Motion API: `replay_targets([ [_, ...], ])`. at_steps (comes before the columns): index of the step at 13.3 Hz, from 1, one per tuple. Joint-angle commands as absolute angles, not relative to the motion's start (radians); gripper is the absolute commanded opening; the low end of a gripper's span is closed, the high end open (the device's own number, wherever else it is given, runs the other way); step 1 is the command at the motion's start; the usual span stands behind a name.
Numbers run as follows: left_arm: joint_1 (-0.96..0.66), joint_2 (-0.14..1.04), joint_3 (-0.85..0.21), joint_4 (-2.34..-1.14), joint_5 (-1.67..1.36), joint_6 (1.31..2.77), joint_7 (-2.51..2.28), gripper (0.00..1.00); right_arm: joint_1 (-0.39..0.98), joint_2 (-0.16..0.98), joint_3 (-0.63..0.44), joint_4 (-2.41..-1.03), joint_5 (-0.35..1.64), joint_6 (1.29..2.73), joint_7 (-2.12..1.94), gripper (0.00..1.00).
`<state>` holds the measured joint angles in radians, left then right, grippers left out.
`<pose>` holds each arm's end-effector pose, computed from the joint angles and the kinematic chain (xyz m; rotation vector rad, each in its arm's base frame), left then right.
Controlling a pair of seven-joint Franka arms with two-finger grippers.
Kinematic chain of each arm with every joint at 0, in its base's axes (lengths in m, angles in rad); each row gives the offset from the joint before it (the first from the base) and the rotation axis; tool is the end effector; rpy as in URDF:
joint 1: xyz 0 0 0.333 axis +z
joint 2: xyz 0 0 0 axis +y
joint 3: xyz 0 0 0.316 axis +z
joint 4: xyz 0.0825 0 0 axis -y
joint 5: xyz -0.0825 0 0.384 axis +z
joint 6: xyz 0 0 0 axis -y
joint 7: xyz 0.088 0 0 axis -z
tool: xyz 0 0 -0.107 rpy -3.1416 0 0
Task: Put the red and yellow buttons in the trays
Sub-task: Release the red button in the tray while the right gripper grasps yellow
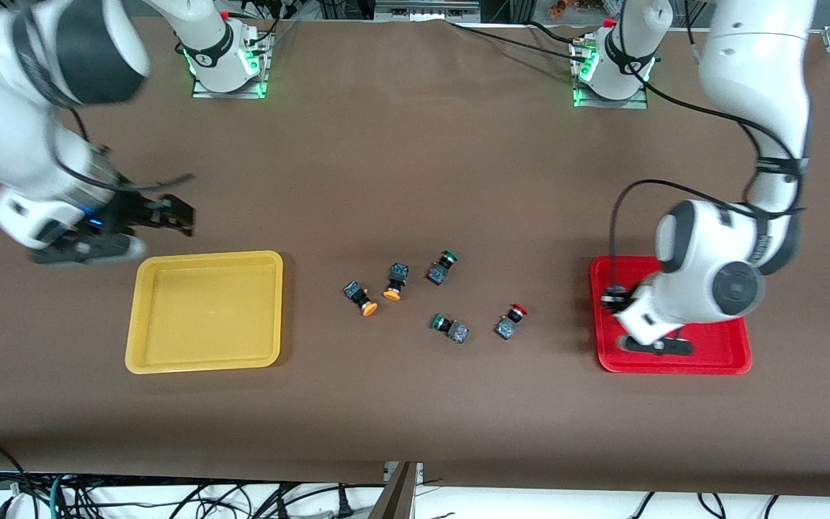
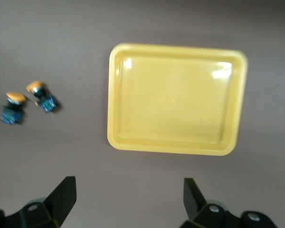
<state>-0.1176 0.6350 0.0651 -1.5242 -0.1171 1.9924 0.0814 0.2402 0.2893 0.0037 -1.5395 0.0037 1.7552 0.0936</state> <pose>0.6866 -0.0498 0.2746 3.0630 -0.1327 -0.2519 0.6225 0.1550 0.4809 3.1230 0.2337 -0.1149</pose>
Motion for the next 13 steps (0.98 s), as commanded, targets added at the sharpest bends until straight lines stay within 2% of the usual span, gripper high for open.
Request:
replay_targets([
  [1, 0.018, 0.629, 0.049, -1.563, -0.097, 1.988, 0.251, 0.0, 0.278, 0.475, 0.012, -1.5, 0.003, 1.833, 0.051, 1.0],
  [4, 0.13, 0.635, 0.049, -1.58, -0.077, 1.991, 0.368, 0.0, 0.368, 0.589, 0.046, -1.497, 0.029, 2.022, 0.04, 1.0],
  [6, 0.14, 0.658, 0.049, -1.591, -0.034, 2.028, 0.391, 0.0, 0.434, 0.653, 0.046, -1.497, 0.07, 2.152, 0.058, 1.0],
  [13, 0.172, 0.71, 0.049, -1.597, 0.002, 2.054, 0.42, 0.0, 0.522, 0.788, 0.041, -1.497, 0.028, 2.388, 0.04, 1.0],
])
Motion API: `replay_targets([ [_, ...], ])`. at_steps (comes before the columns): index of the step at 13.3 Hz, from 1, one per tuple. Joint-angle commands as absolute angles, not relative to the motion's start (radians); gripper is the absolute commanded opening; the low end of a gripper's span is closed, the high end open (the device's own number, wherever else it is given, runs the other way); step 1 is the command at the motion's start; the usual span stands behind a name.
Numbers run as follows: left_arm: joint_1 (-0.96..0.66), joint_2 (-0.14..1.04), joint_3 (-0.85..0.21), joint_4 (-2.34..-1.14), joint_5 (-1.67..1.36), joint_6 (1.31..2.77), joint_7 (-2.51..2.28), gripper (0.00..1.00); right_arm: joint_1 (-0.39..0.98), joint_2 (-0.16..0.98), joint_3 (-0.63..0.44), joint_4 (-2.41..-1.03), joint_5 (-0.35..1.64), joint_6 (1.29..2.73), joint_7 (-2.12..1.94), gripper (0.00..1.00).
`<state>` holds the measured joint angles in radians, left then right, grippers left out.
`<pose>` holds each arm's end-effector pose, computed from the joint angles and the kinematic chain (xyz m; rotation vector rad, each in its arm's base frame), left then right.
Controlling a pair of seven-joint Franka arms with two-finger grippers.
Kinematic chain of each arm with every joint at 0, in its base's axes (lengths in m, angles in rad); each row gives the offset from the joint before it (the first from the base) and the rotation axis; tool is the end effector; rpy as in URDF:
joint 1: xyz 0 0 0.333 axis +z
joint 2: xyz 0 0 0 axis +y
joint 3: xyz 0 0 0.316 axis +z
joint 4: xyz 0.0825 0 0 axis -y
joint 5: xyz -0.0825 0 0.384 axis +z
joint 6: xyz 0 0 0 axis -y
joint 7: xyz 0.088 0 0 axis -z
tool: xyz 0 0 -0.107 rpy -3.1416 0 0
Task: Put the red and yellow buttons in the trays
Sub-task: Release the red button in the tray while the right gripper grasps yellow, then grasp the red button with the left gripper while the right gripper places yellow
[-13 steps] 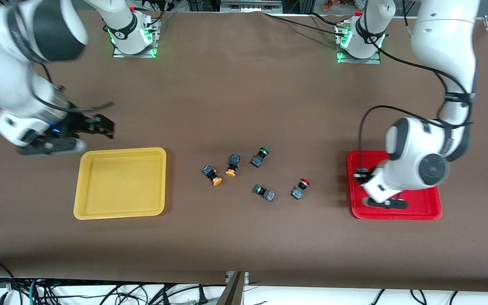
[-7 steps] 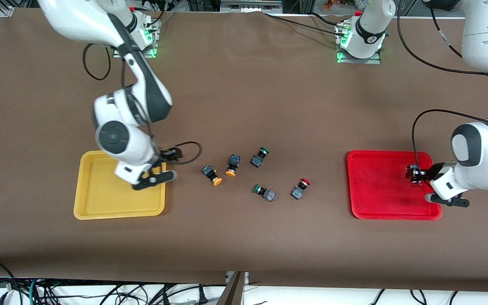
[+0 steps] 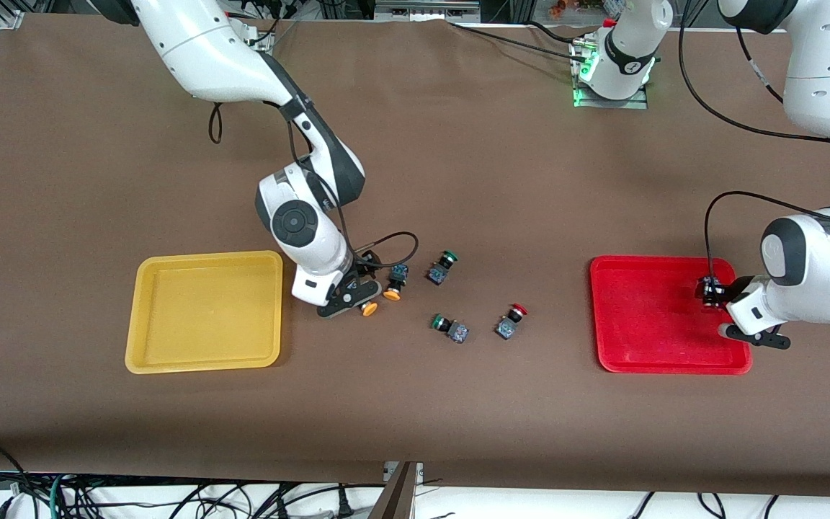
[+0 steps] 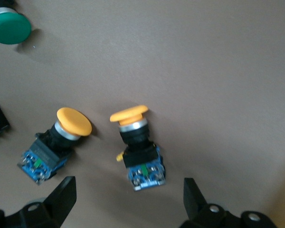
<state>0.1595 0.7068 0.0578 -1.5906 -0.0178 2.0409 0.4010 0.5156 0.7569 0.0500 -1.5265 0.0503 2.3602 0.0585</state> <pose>0.6533 0.1388 0.2011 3.0503 -0.2793 -0.3859 0.6085 0.3801 0.2181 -2.9702 -0.6920 -0.0792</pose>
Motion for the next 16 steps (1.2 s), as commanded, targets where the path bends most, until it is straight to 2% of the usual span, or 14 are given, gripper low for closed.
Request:
replay_targets([
  [1, 0.182, 0.715, 0.048, -1.595, 0.002, 2.056, 0.42, 0.02, 0.523, 0.801, 0.041, -1.499, 0.019, 2.402, 0.041, 1.0],
  [3, 0.187, 0.727, 0.048, -1.595, 0.0, 2.065, 0.42, 0.08, 0.523, 0.814, 0.041, -1.509, 0.008, 2.459, 0.051, 1.0],
  [4, 0.186, 0.73, 0.048, -1.592, 0.0, 2.068, 0.419, 0.2, 0.525, 0.827, 0.041, -1.509, 0.008, 2.468, 0.052, 1.0],
  [5, 0.184, 0.733, 0.048, -1.592, 0.0, 2.066, 0.413, 0.53, 0.525, 0.834, 0.041, -1.509, 0.009, 2.468, 0.055, 1.0],
  [6, 0.184, 0.735, 0.048, -1.589, -0.008, 2.066, 0.41, 0.93, 0.523, 0.834, 0.041, -1.509, 0.011, 2.468, 0.057, 0.97],
  [7, 0.184, 0.733, 0.045, -1.58, -0.014, 2.06, 0.408, 1.0, 0.52, 0.834, 0.041, -1.509, 0.011, 2.468, 0.057, 0.82],
  [9, 0.172, 0.718, 0.02, -1.548, -0.021, 2.054, 0.402, 1.0, 0.512, 0.834, 0.04, -1.509, 0.017, 2.468, 0.057, 0.49],
  [11, 0.17, 0.709, -0.067, -1.484, -0.044, 2.052, 0.387, 1.0, 0.5, 0.827, 0.037, -1.509, 0.018, 2.464, 0.052, 0.18],
  [12, 0.158, 0.71, -0.102, -1.451, -0.044, 2.052, 0.367, 1.0, 0.5, 0.816, 0.035, -1.509, 0.02, 2.456, 0.052, 0.12],
  [16, -0.036, 0.739, -0.114, -1.425, -0.06, 2.141, 0.238, 1.0, 0.405, 0.717, -0.003, -1.491, 0.009, 2.292, 0.031, 0.12],
])
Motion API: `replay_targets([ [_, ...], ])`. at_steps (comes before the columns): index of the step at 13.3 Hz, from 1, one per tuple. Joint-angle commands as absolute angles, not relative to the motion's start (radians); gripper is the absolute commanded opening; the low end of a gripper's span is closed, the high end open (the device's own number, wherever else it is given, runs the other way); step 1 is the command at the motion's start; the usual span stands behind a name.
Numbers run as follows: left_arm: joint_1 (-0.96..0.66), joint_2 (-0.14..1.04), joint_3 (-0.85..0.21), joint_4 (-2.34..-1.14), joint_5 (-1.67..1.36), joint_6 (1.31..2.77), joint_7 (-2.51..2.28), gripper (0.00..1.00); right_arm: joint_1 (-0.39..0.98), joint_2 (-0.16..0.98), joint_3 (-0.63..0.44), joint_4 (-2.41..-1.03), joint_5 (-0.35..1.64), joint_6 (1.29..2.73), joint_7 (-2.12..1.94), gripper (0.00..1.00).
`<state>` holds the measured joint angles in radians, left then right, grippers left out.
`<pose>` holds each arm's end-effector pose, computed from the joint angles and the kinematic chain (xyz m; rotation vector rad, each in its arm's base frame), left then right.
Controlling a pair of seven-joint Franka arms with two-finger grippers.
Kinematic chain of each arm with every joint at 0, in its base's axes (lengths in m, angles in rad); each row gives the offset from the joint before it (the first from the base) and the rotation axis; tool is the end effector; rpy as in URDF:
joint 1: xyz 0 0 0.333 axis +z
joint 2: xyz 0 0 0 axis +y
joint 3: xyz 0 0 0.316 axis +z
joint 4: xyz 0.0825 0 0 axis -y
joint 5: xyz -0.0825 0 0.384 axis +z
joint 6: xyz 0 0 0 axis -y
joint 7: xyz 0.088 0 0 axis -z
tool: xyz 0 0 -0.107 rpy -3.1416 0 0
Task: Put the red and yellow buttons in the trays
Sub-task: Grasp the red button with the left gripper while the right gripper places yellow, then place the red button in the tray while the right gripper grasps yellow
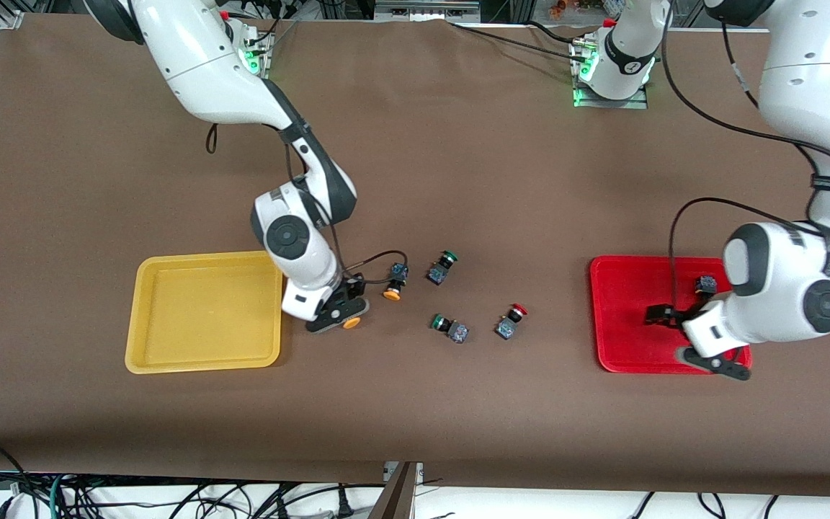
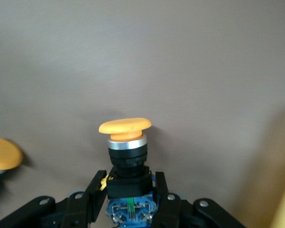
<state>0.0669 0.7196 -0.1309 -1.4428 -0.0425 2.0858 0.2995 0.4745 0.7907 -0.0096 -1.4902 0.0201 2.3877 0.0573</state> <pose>0.7143 -0.0311 0.2607 2.9728 -0.4677 -0.0848 0.6488 0.3270 0.2118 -3.0416 -0.6116 -0.1571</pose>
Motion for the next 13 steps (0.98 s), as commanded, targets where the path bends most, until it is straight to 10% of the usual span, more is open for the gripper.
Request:
replay_targets([
  [1, -0.078, 0.747, -0.114, -1.424, -0.06, 2.184, 0.204, 1.0, 0.37, 0.695, -0.003, -1.491, 0.008, 2.26, 0.026, 0.12],
  [5, -0.198, 0.802, -0.112, -1.424, -0.051, 2.314, 0.176, 1.0, 0.312, 0.686, -0.145, -1.531, 0.017, 2.201, -0.211, 0.22],
  [8, -0.248, 0.836, -0.112, -1.43, -0.043, 2.402, 0.176, 1.0, 0.239, 0.723, -0.143, -1.578, 0.032, 2.261, -0.249, 1.0],
  [13, -0.304, 0.854, -0.104, -1.431, -0.043, 2.422, 0.13, 1.0, 0.262, 0.684, -0.112, -1.514, 0.152, 2.142, -0.142, 1.0],
])
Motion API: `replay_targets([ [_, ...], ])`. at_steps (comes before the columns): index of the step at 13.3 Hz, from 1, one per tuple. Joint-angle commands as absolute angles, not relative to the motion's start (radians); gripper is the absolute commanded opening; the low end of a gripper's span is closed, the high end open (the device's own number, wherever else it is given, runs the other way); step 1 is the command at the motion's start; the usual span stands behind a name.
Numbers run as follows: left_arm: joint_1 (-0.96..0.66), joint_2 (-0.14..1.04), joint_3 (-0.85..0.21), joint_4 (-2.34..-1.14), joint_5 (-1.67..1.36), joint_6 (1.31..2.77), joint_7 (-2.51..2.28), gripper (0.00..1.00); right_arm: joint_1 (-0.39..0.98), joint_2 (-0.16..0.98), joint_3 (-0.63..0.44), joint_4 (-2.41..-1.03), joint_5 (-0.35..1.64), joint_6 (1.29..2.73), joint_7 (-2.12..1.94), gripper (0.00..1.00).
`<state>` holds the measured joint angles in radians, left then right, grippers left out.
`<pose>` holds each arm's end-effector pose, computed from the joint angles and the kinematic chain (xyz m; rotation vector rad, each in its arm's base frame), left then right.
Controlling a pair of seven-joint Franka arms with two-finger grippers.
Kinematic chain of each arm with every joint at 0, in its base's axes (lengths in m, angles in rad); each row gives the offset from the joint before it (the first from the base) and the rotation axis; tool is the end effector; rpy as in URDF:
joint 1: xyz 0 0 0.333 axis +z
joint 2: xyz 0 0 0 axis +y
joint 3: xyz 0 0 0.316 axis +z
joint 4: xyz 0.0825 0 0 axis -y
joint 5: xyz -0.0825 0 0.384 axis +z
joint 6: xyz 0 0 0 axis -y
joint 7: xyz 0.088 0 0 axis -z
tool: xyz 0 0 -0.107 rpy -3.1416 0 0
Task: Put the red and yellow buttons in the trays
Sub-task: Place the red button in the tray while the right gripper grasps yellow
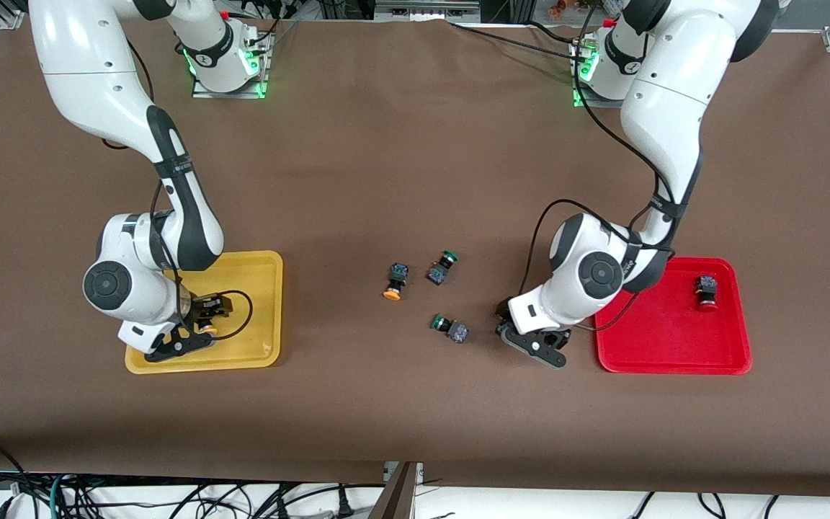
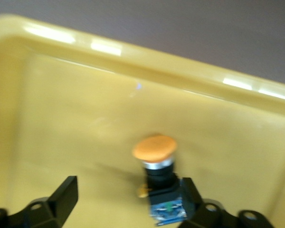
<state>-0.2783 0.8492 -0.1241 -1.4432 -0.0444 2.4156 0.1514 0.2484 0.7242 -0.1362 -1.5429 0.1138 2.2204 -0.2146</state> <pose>0.6837 -0.2716 0.1961 2.9160 -0.7053 0.1682 0.6956 0.0962 0.2246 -3.1080 -0.4509 0.0609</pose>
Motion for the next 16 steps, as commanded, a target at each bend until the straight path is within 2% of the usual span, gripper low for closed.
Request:
replay_targets([
  [1, -0.311, 0.859, -0.104, -1.433, -0.043, 2.422, 0.13, 1.0, 0.274, 0.683, -0.097, -1.481, 0.156, 2.107, -0.076, 1.0],
  [4, -0.328, 0.887, -0.103, -1.431, -0.014, 2.433, 0.129, 1.0, 0.333, 0.684, -0.046, -1.428, 0.158, 2.071, 0.185, 1.0],
  [5, -0.334, 0.888, -0.1, -1.433, 0.001, 2.447, 0.129, 0.9, 0.374, 0.692, -0.01, -1.427, 0.156, 2.083, 0.36, 1.0],
  [6, -0.334, 0.887, -0.1, -1.434, 0.002, 2.445, 0.127, 0.55, 0.411, 0.702, -0.003, -1.428, 0.156, 2.1, 0.452, 1.0],
  [7, -0.333, 0.884, -0.1, -1.434, 0.0, 2.442, 0.106, 0.24, 0.461, 0.721, -0.002, -1.428, 0.156, 2.147, 0.559, 1.0],
  [8, -0.333, 0.879, -0.1, -1.434, 0.002, 2.435, 0.059, 0.01, 0.507, 0.741, -0.002, -1.428, 0.156, 2.199, 0.662, 1.0],
  [10, -0.325, 0.865, -0.097, -1.434, 0.002, 2.41, -0.02, 0.0, 0.595, 0.8, -0.003, -1.414, 0.15, 2.322, 0.797, 1.0],
  [16, -0.152, 0.689, -0.078, -1.476, 0.005, 2.151, -0.012, 0.0, 0.69, 0.874, -0.003, -1.434, 0.143, 2.442, 0.94, 1.0],
])
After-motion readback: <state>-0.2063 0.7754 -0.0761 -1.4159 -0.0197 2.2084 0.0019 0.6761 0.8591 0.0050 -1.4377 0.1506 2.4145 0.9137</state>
